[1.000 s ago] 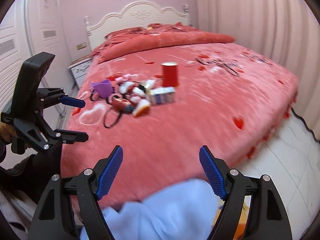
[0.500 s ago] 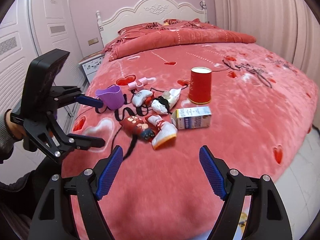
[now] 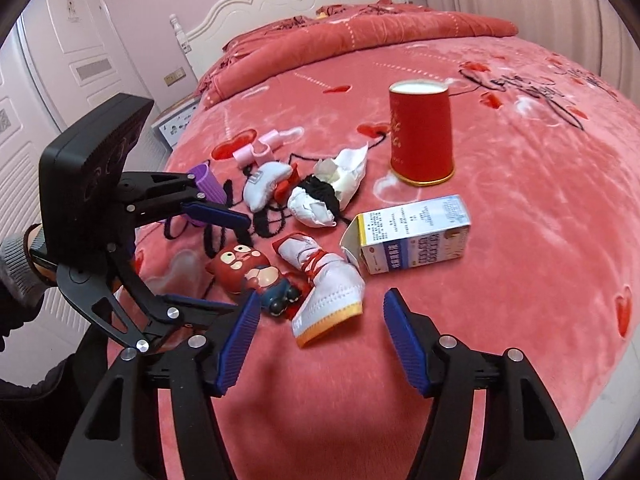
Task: Collect trash
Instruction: 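Grasp the white sock with the right tool while the left tool grasps the red figurine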
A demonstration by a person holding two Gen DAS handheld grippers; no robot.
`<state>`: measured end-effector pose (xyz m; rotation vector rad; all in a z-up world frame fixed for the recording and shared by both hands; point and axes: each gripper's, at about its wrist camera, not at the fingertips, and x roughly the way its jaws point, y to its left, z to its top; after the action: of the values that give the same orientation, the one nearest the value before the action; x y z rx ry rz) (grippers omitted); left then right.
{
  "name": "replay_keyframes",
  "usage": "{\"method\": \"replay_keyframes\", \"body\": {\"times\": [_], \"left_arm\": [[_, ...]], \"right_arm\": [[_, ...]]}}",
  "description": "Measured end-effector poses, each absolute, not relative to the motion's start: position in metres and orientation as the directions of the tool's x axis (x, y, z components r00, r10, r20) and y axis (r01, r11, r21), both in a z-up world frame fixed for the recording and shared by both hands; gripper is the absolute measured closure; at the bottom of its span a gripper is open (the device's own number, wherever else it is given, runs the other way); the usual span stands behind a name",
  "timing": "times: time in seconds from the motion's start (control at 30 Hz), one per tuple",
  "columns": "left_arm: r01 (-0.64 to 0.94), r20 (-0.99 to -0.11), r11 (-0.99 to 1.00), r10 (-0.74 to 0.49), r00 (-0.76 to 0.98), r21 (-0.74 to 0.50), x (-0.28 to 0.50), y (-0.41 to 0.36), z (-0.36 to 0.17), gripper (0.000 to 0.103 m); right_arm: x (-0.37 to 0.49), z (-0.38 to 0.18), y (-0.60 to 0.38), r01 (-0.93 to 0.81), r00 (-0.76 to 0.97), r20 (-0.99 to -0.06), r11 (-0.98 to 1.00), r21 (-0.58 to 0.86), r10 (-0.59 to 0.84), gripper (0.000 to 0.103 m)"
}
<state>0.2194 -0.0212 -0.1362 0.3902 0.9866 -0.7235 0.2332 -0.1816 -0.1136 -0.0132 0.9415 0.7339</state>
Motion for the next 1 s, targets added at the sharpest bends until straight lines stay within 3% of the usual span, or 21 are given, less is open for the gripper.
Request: {"method": "replay_keyframes", "body": {"times": [0.07, 0.2, 0.33, 0.37, 0.47, 0.57, 0.67, 0.73, 1.0], "left_arm": [[0.712, -0.857, 0.702, -0.379, 0.348, -0.022, 0.222, -0.020, -0.140, 0.022], [0.717, -0.849, 0.695, -0.411, 0.331, -0.057, 0.227, -0.017, -0.148, 0.033], [0.718, -0.858, 0.694, -0.404, 0.317, -0.061, 0.227, -0.023, -0.156, 0.058], [0.713, -0.859, 0.698, -0.402, 0.317, -0.064, 0.227, -0.021, -0.155, 0.060], [0.687, -0.861, 0.716, -0.419, 0.288, -0.119, 0.224, -0.010, -0.147, 0.061], [0.687, -0.873, 0.720, -0.393, 0.289, -0.096, 0.211, -0.003, -0.146, 0.061], [0.666, -0.874, 0.736, -0.397, 0.281, -0.120, 0.205, 0.005, -0.149, 0.061], [0.649, -0.873, 0.749, -0.401, 0.278, -0.137, 0.207, 0.008, -0.153, 0.061], [0.603, -0.880, 0.787, -0.374, 0.293, -0.133, 0.209, 0.004, -0.150, 0.061]], "right_arm": [[0.238, -0.119, -0.178, -0.576, 0.365, -0.744, 0.764, 0.291, 0.559, 0.045], [0.242, -0.126, -0.174, -0.569, 0.358, -0.753, 0.769, 0.292, 0.551, 0.046], [0.244, -0.131, -0.172, -0.564, 0.354, -0.761, 0.773, 0.291, 0.544, 0.046], [0.245, -0.132, -0.171, -0.563, 0.352, -0.762, 0.773, 0.292, 0.544, 0.046], [0.246, -0.129, -0.169, -0.566, 0.356, -0.757, 0.771, 0.290, 0.547, 0.046], [0.246, -0.128, -0.161, -0.585, 0.354, -0.755, 0.761, 0.281, 0.551, 0.050], [0.247, -0.136, -0.151, -0.601, 0.352, -0.774, 0.761, 0.245, 0.527, 0.069], [0.247, -0.143, -0.147, -0.601, 0.353, -0.783, 0.766, 0.230, 0.512, 0.074], [0.229, -0.134, -0.147, -0.651, 0.406, -0.767, 0.746, 0.139, 0.497, 0.078]]}}
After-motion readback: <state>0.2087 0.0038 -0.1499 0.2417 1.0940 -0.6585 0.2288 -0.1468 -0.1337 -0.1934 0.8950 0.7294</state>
